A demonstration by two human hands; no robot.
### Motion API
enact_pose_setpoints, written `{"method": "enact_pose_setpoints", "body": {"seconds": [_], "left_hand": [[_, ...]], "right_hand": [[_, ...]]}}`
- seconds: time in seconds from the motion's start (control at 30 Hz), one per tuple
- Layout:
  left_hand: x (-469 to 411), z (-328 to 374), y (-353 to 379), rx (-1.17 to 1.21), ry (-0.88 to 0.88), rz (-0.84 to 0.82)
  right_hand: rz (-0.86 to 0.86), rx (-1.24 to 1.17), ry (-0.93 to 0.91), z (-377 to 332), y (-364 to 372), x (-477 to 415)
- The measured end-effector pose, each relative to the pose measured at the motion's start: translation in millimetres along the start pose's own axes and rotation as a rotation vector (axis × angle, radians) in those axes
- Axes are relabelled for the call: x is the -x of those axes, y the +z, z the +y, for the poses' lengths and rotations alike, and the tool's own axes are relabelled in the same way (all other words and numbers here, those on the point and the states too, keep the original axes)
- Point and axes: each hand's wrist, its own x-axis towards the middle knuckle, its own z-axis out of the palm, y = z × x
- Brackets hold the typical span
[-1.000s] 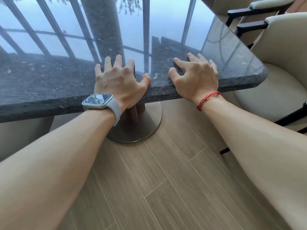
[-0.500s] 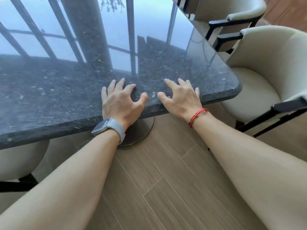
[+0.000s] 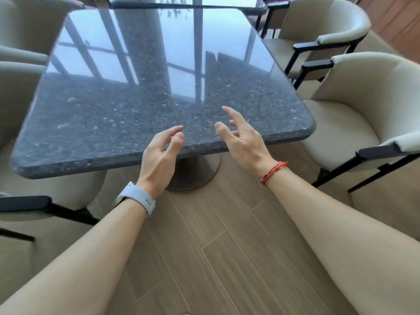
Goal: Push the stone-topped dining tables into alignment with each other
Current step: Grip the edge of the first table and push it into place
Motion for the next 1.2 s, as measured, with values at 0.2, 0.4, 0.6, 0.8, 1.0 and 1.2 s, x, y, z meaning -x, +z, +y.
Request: {"method": "enact_pose_setpoints", "body": {"seconds": [0.2,0.4,0.6,0.8,1.0,1.2], "left_hand": [[28.7,33.1,-58.6,0.008,-0.031,0.112],[49.1,23.2,-104.7,-0.037,-0.039,0.143],[53.2,-10.4,-167.6,-0.128,-0.056,0.118],[49.7,-48.2,-222.8,-0.212,-0.081,0.104],[36.5,-88.9,-232.3,-0.256,-0.100,0.077],[10.6,-120.2,-234.6,-0.346,-0.078,0.107]], "right_hand": [[-0.067,-0.141,-0.041,-34.8,17.0,19.8],[-0.111,-0.169,-0.070,-60.0,45.6,29.0],[-0.115,-0.111,-0.072,-89.3,102.4,34.2],[-0.092,-0.002,-0.039,-114.2,164.0,37.7],[-0.135,0.041,-0.050,-116.0,215.2,28.3],[-0.123,0.121,-0.062,-97.6,229.9,6.5]]}}
